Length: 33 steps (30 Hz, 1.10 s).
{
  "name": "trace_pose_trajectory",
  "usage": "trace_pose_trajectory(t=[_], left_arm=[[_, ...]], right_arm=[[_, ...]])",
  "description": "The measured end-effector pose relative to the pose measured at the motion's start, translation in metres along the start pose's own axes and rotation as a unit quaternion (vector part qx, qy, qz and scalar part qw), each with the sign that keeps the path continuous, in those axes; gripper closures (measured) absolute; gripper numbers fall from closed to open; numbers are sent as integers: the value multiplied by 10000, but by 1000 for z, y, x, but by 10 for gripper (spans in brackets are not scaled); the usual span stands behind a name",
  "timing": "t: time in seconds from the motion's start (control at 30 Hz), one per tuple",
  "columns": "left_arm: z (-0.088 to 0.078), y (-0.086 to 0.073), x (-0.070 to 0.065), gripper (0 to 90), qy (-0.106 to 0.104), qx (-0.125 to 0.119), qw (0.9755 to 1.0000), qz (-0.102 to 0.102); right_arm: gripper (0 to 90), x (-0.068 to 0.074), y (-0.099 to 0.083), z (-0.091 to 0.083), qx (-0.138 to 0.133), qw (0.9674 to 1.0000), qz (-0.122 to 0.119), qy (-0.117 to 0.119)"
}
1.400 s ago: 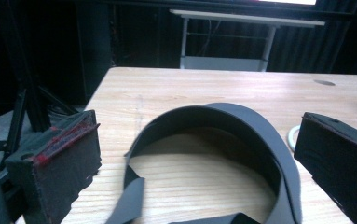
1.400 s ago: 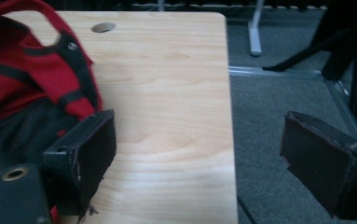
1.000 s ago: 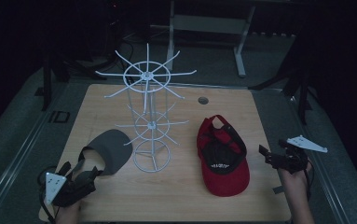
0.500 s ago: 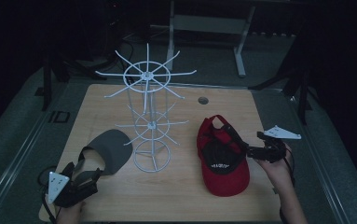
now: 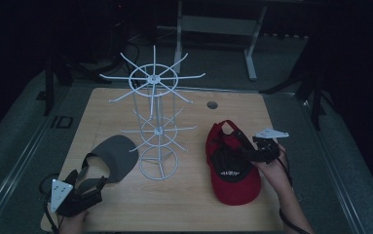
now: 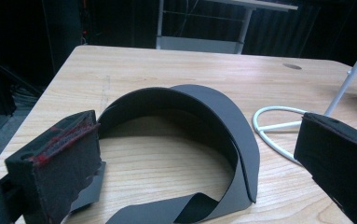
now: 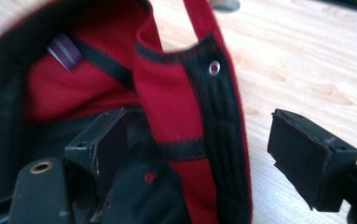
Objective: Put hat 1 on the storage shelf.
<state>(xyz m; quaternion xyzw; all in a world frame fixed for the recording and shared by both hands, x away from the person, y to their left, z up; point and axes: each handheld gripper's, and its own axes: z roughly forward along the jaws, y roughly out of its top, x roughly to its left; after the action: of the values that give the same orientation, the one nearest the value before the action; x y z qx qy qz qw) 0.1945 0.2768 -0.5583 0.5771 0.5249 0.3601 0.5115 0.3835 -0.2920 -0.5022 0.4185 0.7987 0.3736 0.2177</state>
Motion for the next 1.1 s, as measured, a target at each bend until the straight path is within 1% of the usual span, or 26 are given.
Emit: trace_pose_trajectory(t=[0.03,0.13,0.17,0.23,0.27,0.3,0.37,0.4,0.43,0.47,0.5,0.53,0.6,0.63,0.73,0.8,0.9,0.93,0.97,1.0,1.03,1.07,1.1], left_arm=[[0,0,0,8,3,4,10000,-3],[0,0,1,7,-9,10,10000,-15],[0,0,1,8,-9,10,10000,-15],[0,0,1,8,5,5,10000,-12],[0,0,1,8,-6,7,10000,-23],[0,0,1,8,14,15,10000,-20],[0,0,1,7,33,18,10000,-32],[0,0,1,8,33,18,10000,-32],[0,-1,1,8,27,13,10000,-39],[0,-1,2,8,20,20,10000,-47],[1,-1,2,7,29,27,10000,-50],[1,-1,2,7,28,32,10000,-56],[1,-1,2,7,21,49,10000,-76],[1,-1,2,7,21,49,10000,-76],[1,-1,2,8,28,48,10000,-69],[2,-1,2,8,40,53,10000,-74],[2,-1,3,7,56,49,9999,-96],[2,-2,3,7,61,71,9999,-85],[2,-2,2,8,55,76,9999,-84],[2,-2,2,7,55,76,9999,-84],[2,-2,2,7,55,75,9999,-87],[2,-2,2,8,57,71,9999,-81],[2,-1,2,8,49,64,9999,-79]], right_arm=[[196,0,0,0,0,10000,0,0],[197,2,-4,12,137,9999,-17,-16],[197,2,-4,12,137,9999,-17,-16],[199,6,-6,19,244,9996,-135,-75],[199,6,-6,19,244,9996,-135,-75],[213,10,-7,23,311,9991,-255,-151],[236,12,-8,26,413,9982,-386,-203],[236,12,-8,26,413,9982,-386,-203],[283,15,-9,28,524,9963,-587,-344],[305,16,-9,30,566,9954,-662,-400],[325,16,-10,30,592,9949,-698,-426],[340,16,-10,31,628,9947,-709,-403],[371,17,-10,33,684,9935,-776,-465],[371,17,-10,33,684,9935,-776,-465],[430,17,-12,37,821,9921,-827,-469],[446,18,-12,37,832,9917,-850,-486],[572,20,-13,38,874,9903,-945,-518],[700,20,-13,39,902,9894,-1012,-517],[776,21,-13,38,923,9883,-1083,-546],[811,22,-12,38,946,9872,-1167,-528],[811,22,-12,38,946,9872,-1167,-528],[839,23,-11,37,936,9873,-1151,-560],[843,23,-10,35,928,9878,-1121,-548]])
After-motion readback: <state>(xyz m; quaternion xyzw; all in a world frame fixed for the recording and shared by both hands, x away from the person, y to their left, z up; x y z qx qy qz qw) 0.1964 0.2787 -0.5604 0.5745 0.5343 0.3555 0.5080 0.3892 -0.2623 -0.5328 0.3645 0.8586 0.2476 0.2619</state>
